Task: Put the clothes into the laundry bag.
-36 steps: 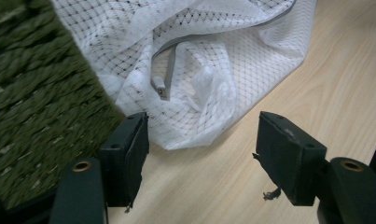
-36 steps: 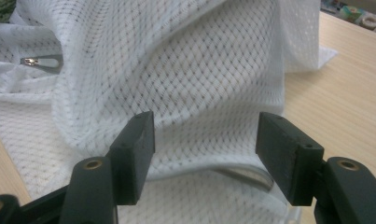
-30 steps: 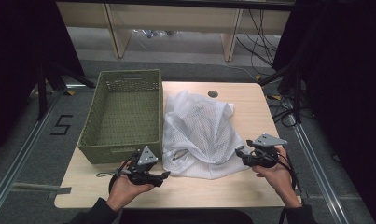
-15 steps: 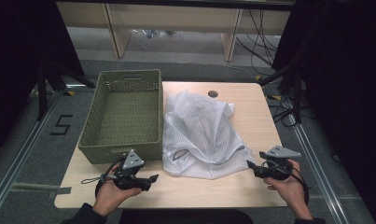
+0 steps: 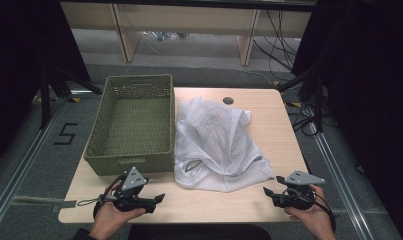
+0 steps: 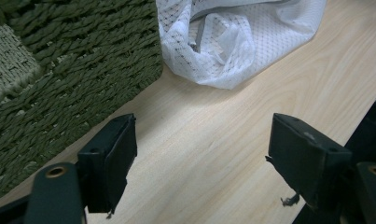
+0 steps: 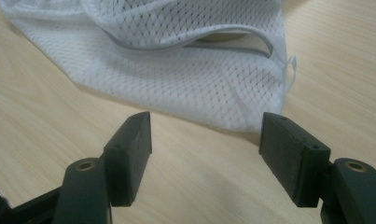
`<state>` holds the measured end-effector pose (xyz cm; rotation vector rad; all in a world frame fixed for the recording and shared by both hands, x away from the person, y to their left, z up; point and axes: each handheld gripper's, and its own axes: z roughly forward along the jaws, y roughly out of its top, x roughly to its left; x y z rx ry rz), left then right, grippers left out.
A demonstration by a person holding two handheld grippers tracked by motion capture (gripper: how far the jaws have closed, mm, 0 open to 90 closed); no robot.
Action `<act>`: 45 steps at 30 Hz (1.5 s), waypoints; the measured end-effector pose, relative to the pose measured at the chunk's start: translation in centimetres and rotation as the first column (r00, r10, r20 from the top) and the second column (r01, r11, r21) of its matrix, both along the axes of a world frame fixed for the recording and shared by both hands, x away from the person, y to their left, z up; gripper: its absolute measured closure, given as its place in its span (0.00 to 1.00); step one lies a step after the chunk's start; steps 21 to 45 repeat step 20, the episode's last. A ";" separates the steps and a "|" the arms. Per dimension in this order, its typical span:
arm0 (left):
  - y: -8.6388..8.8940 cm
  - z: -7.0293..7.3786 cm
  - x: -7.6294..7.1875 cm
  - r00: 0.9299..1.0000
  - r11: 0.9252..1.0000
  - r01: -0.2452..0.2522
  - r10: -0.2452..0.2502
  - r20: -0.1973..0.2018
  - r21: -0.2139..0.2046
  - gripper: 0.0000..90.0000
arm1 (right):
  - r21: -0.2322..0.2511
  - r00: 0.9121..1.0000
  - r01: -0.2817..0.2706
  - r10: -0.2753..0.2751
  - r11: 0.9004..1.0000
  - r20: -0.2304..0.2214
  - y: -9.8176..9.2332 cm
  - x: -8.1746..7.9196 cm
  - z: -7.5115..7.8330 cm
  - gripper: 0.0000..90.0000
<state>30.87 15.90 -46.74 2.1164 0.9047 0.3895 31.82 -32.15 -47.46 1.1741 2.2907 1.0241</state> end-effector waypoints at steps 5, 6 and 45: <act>-0.2 -0.1 0.0 1.000 1.000 -0.012 0.012 -0.006 0.006 0.27 | -0.015 1.000 0.015 -0.015 1.000 -0.009 0.0 0.0 -0.1 0.39; -0.2 -0.1 0.0 1.000 1.000 -0.012 0.012 -0.006 0.006 0.28 | -0.029 1.000 -0.017 0.017 0.999 0.010 0.0 0.3 -0.2 0.39; -0.3 -0.1 0.0 1.000 1.000 -0.017 0.017 -0.006 -0.008 0.28 | -0.051 1.000 -0.006 0.007 0.999 0.019 -0.3 0.4 -0.3 0.39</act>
